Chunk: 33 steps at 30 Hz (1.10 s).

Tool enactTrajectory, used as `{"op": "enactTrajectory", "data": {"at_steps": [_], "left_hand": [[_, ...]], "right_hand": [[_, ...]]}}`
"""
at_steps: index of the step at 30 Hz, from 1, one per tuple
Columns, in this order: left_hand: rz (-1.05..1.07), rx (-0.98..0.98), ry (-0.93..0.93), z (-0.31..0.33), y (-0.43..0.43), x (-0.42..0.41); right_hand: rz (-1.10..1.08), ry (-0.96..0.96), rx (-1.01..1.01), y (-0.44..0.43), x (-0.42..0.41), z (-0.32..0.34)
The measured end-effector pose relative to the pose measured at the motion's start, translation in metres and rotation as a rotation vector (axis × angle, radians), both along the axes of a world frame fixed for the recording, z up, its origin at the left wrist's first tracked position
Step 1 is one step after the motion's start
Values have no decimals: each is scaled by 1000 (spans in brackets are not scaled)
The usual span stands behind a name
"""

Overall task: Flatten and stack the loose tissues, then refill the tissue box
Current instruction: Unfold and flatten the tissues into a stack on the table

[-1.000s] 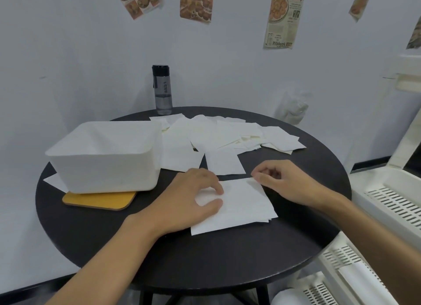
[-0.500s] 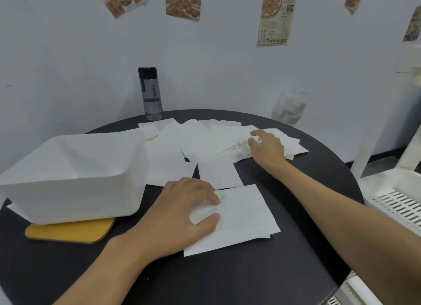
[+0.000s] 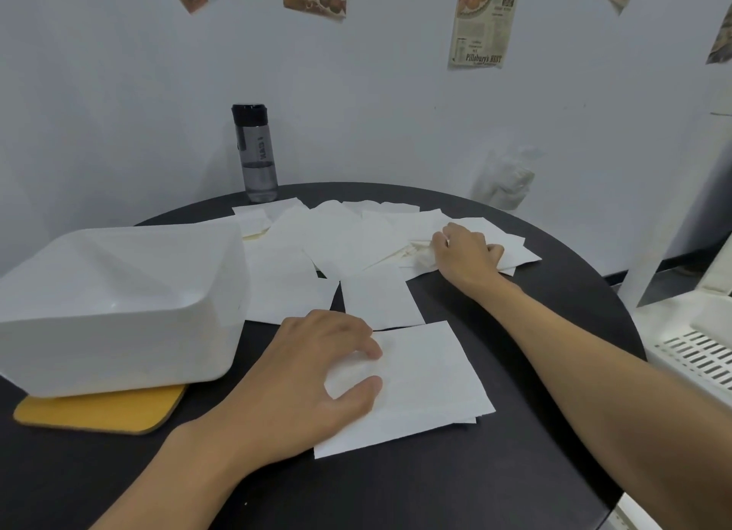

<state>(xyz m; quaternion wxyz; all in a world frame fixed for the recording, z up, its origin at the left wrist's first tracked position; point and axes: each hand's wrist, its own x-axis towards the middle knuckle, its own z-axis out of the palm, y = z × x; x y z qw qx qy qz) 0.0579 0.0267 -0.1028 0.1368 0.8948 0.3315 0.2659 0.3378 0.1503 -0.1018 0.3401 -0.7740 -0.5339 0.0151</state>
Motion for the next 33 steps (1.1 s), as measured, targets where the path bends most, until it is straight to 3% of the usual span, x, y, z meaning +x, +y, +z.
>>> {"op": "enactTrajectory", "data": {"at_steps": [16, 21, 25, 30, 33], "left_hand": [[11, -15, 15, 0, 0, 0], [13, -16, 25, 0, 0, 0], [12, -25, 21, 1, 0, 0], [13, -25, 18, 1, -1, 0], [12, -31, 17, 2, -2, -1]], "right_hand": [[32, -173, 151, -7, -4, -1], [118, 34, 158, -7, -1, 3], [214, 366, 456, -19, -4, 18], [61, 702, 641, -36, -5, 41], [42, 884, 595, -39, 1, 43]]}}
